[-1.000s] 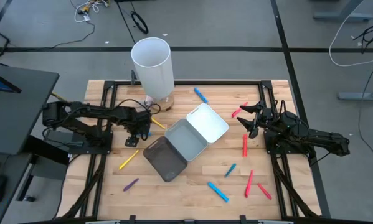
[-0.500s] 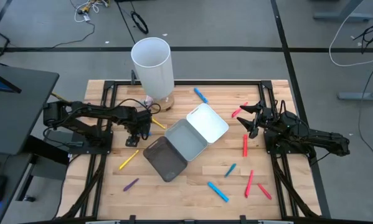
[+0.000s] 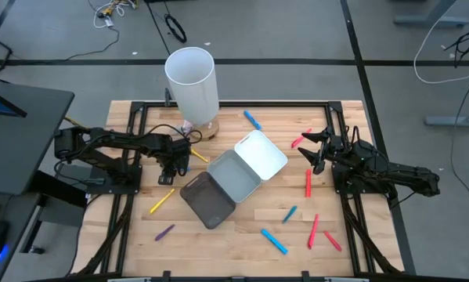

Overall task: Pick & Place Markers
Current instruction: Put the middle blue highlighter into the black bin

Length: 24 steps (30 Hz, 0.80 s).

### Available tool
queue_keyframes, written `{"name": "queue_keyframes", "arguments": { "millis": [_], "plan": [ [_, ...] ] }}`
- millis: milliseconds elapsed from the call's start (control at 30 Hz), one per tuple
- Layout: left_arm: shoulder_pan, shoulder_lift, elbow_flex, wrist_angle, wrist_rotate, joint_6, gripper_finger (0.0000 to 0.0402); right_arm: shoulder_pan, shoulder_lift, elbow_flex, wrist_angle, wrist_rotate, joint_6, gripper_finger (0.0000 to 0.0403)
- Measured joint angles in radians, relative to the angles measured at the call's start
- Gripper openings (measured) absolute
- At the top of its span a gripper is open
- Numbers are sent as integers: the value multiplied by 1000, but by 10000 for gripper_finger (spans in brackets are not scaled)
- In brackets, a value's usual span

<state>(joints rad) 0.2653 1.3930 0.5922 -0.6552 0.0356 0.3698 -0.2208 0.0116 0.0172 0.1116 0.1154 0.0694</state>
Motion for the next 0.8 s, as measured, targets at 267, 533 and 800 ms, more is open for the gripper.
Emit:
{"name": "queue_keyframes", "arguments": {
  "millis": [267, 533, 800],
  "plan": [
    [0, 0, 0, -2, 4, 0, 96, 0, 0, 0, 0, 0, 0, 302],
    [0, 0, 0, -3, 2, -1, 70, 0, 0, 0, 0, 0, 0, 302],
    [-1, -38, -5, -14, -3, -23, 69, 0, 0, 0, 0, 0, 0, 302]
  ]
}}
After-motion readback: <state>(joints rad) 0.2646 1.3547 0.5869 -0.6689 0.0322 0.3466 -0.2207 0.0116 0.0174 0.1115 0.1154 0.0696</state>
